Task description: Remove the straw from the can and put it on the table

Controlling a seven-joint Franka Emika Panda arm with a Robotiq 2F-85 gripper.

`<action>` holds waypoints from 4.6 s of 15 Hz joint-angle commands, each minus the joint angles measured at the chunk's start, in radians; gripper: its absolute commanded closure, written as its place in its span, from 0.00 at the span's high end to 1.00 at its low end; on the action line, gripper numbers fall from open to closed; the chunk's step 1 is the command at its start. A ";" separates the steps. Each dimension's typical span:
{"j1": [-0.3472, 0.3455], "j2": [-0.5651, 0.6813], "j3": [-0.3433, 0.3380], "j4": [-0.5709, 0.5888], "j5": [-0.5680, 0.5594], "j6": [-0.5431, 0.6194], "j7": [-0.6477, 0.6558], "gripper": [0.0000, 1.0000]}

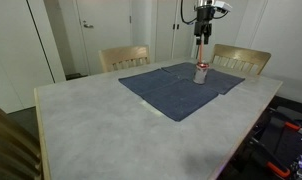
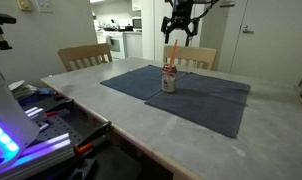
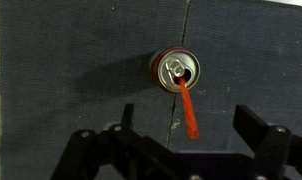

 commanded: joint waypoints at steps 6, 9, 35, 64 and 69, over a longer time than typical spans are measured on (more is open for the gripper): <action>-0.030 0.023 0.025 0.032 0.032 -0.091 0.030 0.66; -0.027 0.026 0.032 0.035 0.040 -0.092 0.026 0.45; -0.018 -0.024 0.012 0.097 -0.068 -0.215 0.163 0.28; -0.026 0.088 0.062 0.130 0.027 -0.133 0.131 0.71; -0.034 0.090 0.055 0.137 0.016 -0.147 0.139 0.34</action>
